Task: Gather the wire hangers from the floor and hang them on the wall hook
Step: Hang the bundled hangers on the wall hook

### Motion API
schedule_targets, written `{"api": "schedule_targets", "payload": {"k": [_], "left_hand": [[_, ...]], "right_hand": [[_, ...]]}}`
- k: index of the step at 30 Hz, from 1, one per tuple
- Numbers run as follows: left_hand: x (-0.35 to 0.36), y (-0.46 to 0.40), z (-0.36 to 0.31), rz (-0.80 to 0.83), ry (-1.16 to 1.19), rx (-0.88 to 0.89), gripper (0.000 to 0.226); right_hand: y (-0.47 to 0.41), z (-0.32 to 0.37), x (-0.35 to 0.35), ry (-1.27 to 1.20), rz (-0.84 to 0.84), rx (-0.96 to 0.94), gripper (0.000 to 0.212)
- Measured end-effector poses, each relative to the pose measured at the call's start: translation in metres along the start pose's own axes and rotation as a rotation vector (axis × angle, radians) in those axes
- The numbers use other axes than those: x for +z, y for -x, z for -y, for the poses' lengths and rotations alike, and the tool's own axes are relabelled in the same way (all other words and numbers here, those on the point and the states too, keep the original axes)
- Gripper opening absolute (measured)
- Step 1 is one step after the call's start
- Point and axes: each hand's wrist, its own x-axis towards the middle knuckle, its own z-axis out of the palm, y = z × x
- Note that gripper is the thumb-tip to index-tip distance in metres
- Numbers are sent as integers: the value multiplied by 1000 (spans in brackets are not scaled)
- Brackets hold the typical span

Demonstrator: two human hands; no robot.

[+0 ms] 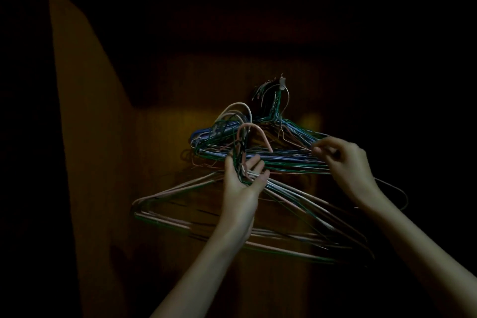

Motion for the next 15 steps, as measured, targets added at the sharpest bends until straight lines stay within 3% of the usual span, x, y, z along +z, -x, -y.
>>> {"api": "schedule_targets", "payload": {"k": [9,15], "left_hand": [[16,-37,2,31,-73,193,80],[20,-64,11,6,-79,251,74]], "right_hand": [[-61,-28,10,27,-107,-28,19],[-95,-46,32,-19,-30,27,16]]}}
